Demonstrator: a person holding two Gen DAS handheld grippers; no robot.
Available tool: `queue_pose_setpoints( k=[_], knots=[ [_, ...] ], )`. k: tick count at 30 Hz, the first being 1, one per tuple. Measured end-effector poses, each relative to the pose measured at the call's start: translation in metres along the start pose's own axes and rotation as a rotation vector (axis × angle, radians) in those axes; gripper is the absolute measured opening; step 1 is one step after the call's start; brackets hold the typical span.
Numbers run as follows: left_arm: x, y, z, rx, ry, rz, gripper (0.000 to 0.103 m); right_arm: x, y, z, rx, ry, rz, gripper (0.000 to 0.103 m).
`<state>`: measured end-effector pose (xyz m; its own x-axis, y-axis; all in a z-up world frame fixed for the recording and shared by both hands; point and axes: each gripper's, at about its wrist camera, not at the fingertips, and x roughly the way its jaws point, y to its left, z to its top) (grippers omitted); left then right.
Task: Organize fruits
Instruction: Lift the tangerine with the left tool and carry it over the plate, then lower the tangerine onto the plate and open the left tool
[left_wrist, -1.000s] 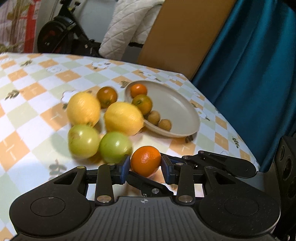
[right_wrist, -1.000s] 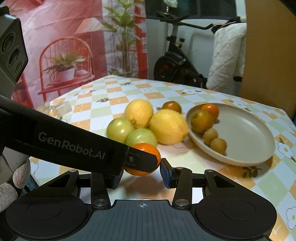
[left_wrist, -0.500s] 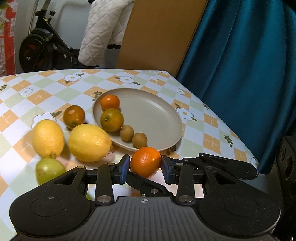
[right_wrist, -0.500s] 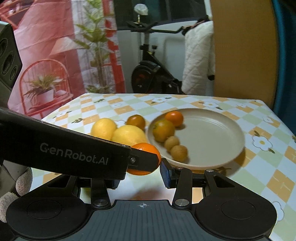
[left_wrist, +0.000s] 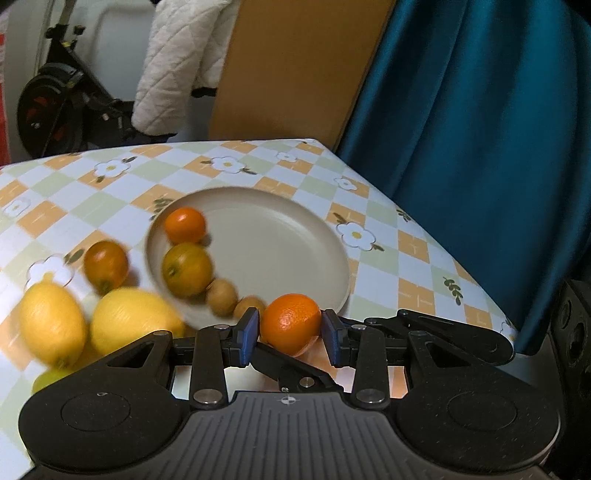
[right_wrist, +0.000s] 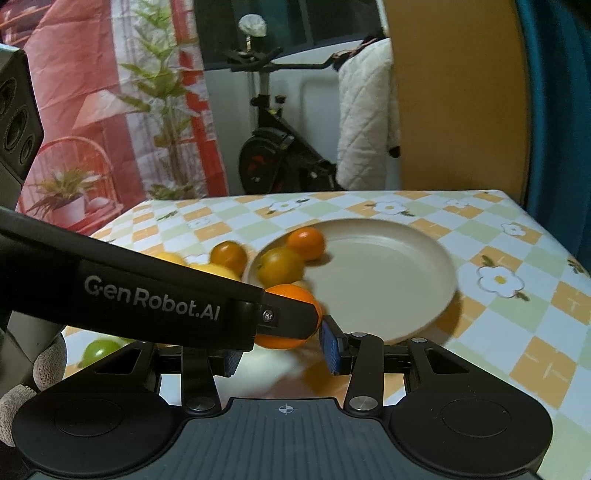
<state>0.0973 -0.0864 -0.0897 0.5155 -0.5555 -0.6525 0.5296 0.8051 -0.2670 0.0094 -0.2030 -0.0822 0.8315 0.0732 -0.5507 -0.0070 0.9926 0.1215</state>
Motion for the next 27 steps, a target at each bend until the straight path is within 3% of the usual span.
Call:
queue_pose_setpoints(
  k=[11, 21, 27],
  knots=[
    [0.041, -0.013, 0.020, 0.038, 0.034, -0.019, 0.040, 0.021, -0.045, 0.002, 0.091, -0.006, -0.067, 0.039],
    [0.049, -0.006, 0.020, 0.011, 0.058, 0.019, 0.039, 0.025, -0.042, -0.003, 0.062, -0.026, -0.079, 0.040],
    [0.035, 0.000, 0.023, -0.010, 0.028, 0.025, 0.039, 0.020, -0.043, -0.004, 0.067, -0.041, -0.082, 0.041]
  ],
)
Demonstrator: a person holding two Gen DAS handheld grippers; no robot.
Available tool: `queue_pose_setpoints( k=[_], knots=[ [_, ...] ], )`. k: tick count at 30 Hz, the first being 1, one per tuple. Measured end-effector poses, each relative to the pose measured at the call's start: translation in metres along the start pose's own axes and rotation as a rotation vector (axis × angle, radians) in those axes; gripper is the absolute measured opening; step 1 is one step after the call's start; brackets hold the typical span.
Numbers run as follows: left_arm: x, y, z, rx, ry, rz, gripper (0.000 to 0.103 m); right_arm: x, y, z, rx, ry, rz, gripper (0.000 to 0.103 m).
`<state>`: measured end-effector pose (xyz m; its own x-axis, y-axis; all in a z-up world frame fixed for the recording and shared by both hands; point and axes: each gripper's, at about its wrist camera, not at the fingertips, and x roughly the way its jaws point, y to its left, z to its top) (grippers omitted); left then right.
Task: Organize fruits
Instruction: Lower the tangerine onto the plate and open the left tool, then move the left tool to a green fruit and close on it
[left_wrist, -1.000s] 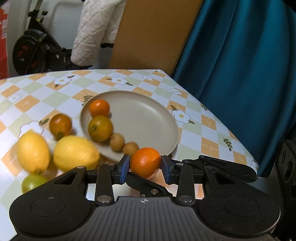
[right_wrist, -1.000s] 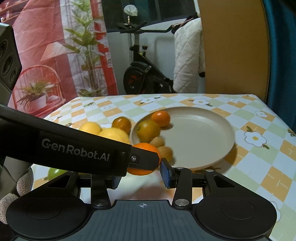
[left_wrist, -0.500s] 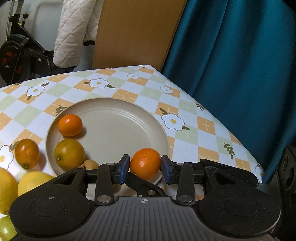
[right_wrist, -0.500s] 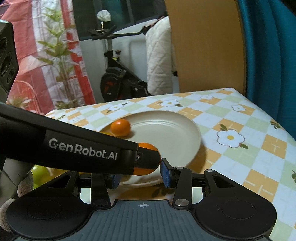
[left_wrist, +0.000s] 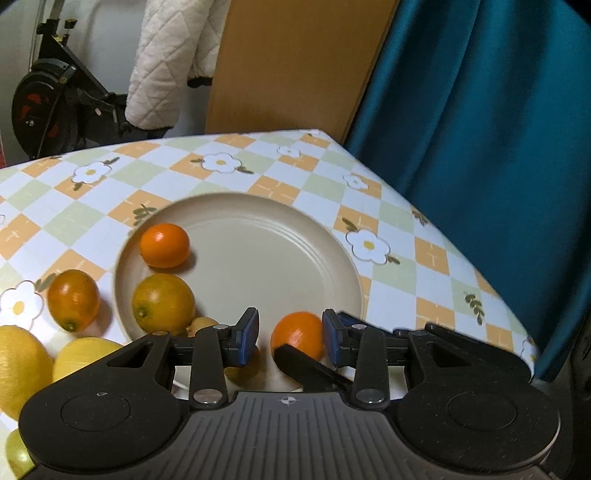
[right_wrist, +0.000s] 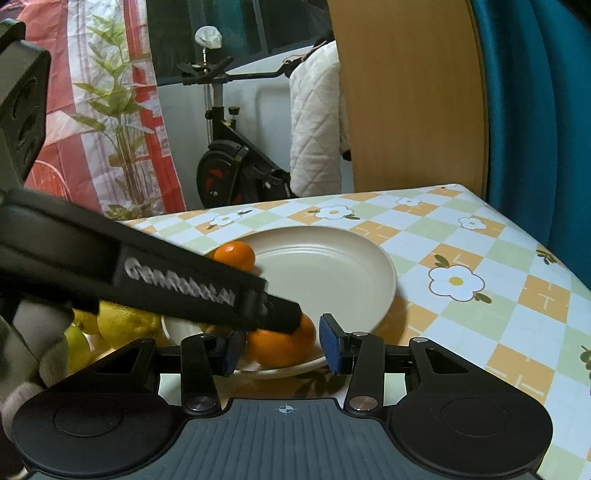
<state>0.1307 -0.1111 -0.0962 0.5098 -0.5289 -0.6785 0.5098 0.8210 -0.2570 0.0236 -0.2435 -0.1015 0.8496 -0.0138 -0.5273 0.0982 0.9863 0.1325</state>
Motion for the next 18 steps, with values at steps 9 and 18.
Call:
queue_pose_setpoints(
  k=[9, 18],
  knots=[
    [-0.061, 0.018, 0.000, 0.016, -0.077, 0.010, 0.039, -0.025, 0.015, 0.000, -0.027, -0.049, 0.049, 0.041],
    [-0.123, 0.056, -0.026, -0.060, -0.123, 0.050, 0.040, -0.039, 0.056, -0.006, -0.121, -0.025, 0.147, 0.041]
  ],
)
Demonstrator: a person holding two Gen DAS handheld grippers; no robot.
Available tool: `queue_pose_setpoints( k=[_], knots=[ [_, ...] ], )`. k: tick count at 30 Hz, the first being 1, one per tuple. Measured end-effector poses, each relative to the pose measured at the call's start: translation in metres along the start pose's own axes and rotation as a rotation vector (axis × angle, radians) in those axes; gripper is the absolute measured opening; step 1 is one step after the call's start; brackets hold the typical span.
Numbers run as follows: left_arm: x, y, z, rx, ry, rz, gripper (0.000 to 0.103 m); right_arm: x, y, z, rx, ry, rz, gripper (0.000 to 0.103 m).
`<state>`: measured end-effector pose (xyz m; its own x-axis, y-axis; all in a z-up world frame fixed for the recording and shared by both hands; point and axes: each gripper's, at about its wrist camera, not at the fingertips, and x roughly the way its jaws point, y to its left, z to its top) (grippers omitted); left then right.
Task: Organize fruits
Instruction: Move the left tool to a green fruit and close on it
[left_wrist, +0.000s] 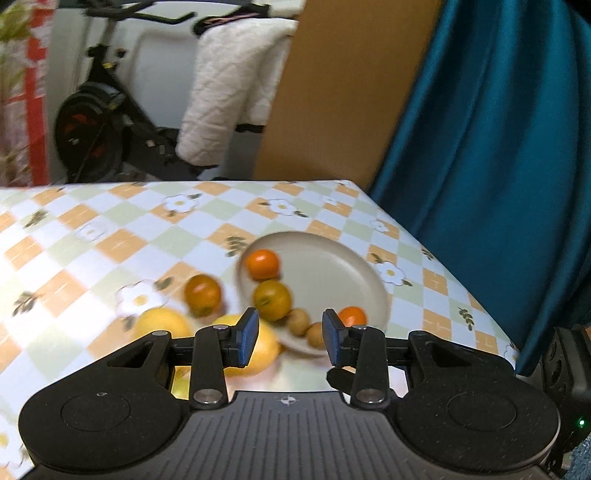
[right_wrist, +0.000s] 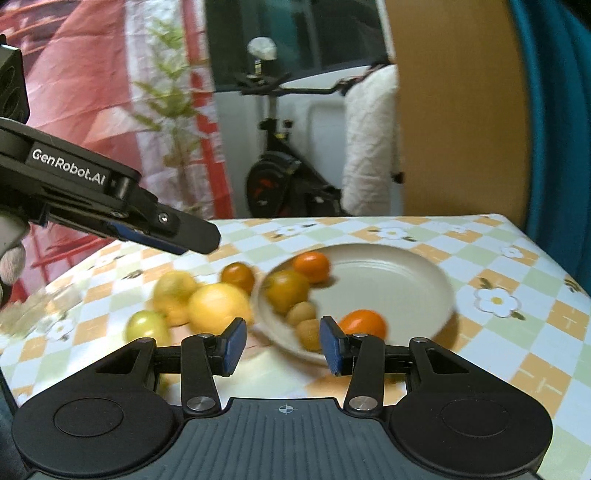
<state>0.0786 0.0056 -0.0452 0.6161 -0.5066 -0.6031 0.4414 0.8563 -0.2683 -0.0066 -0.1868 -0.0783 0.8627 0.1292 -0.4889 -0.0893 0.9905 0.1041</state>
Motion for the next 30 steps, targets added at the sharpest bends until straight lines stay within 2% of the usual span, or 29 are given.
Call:
queue_pose_setpoints(
  k=[8, 15, 23, 30],
  knots=[
    [-0.017, 0.027, -0.034, -0.105, 0.016, 0.011, 0.040, -0.003, 0.037, -0.001, -0.081, 0.046, 0.091, 0.041],
    [-0.021, 0.042, -0.058, -0.207, 0.014, 0.000, 0.040, -0.009, 0.059, -0.002, -0.134, 0.066, 0.125, 0.041],
    [-0.022, 0.050, -0.081, -0.269, 0.001, -0.012, 0.040, -0.004, 0.078, -0.008, -0.178, 0.115, 0.139, 0.041],
    [-0.023, 0.051, -0.086, -0.271, -0.018, -0.016, 0.040, 0.000, 0.088, -0.011, -0.195, 0.148, 0.144, 0.041]
  ],
)
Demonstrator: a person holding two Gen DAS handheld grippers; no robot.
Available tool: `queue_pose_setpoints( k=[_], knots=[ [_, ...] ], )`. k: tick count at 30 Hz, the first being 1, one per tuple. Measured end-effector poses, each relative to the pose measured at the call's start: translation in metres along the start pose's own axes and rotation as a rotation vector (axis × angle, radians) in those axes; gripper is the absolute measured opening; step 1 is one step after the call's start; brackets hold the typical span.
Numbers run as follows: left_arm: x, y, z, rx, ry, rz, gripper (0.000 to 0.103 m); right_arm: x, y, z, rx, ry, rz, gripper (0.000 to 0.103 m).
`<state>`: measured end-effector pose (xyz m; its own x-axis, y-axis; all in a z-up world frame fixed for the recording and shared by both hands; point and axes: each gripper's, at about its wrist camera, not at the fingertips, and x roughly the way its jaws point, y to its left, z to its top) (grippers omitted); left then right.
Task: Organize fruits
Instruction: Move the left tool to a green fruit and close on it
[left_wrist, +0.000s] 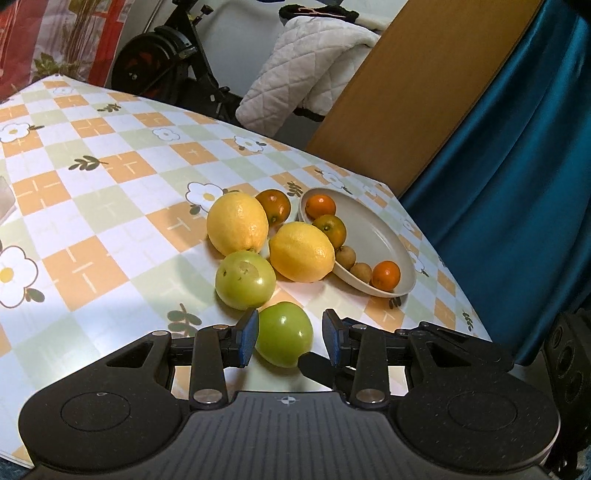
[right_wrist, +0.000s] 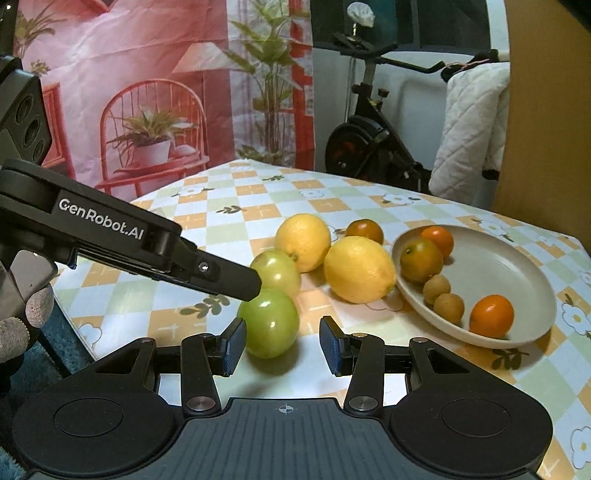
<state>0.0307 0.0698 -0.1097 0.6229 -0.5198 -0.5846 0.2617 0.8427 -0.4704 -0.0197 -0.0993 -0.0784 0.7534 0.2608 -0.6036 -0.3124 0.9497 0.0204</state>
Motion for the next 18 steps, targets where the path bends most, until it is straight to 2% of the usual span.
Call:
queue_pose_setpoints(
  k=[10, 18],
  knots=[
    [0.010, -0.004, -0.004, 0.007, 0.004, 0.006, 0.040, 0.019, 0.007, 0.001, -0.031, 0.036, 0.013, 0.040],
    [0.021, 0.001, -0.004, -0.014, 0.021, 0.044, 0.041, 0.032, 0.007, 0.004, -0.031, 0.042, 0.017, 0.041]
  ],
)
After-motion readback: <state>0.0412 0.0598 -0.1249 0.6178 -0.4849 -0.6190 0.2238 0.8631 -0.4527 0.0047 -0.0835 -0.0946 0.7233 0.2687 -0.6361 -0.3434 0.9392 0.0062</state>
